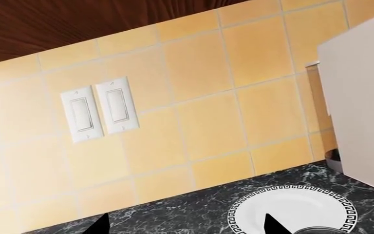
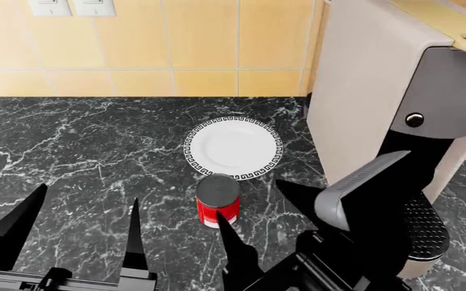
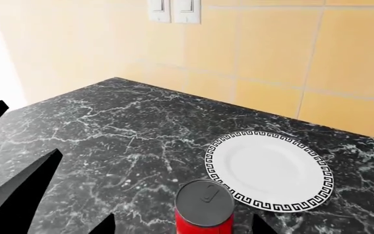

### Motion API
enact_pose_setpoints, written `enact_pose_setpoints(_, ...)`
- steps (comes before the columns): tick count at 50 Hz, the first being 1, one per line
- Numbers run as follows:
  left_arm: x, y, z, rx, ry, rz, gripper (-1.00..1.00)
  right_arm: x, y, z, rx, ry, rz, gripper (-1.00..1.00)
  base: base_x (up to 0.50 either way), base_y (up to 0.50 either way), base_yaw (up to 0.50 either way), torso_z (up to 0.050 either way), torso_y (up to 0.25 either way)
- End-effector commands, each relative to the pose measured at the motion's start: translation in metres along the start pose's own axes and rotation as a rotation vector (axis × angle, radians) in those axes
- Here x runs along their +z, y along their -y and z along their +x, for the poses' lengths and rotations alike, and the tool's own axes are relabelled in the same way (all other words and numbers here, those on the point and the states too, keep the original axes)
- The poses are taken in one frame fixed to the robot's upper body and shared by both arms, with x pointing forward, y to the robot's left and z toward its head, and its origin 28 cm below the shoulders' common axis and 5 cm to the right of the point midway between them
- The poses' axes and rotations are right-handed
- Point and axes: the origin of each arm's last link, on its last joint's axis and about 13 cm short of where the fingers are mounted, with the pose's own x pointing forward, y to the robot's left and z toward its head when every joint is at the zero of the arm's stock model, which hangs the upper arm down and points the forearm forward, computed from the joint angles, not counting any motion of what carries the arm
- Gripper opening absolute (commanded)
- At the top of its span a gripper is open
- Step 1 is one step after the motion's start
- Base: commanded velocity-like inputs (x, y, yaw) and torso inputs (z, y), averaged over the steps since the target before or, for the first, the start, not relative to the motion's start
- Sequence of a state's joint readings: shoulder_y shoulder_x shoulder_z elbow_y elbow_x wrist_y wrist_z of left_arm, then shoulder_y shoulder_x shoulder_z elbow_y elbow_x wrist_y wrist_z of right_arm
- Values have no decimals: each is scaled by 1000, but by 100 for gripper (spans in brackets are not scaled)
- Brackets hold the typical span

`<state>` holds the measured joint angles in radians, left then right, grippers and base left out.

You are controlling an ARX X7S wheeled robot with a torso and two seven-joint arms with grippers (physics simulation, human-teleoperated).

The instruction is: Pick the cans from the counter and place them in their designated side in the cabinet.

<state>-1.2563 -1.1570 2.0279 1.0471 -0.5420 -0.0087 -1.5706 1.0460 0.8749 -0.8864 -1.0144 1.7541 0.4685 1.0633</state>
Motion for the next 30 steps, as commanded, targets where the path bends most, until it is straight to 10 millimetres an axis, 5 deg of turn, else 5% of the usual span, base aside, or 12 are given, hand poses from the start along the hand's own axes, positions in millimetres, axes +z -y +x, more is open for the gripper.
enact_pose_setpoints(1,0,0,1,0,1,1,100,-23,0,8,28,-45,17,100,0,0,0,0,0)
enact_pose_setpoints(30,-1,2,0,-1,-4,1,100,-42,10,38,13,-29,1,100,0,0,0,0,0)
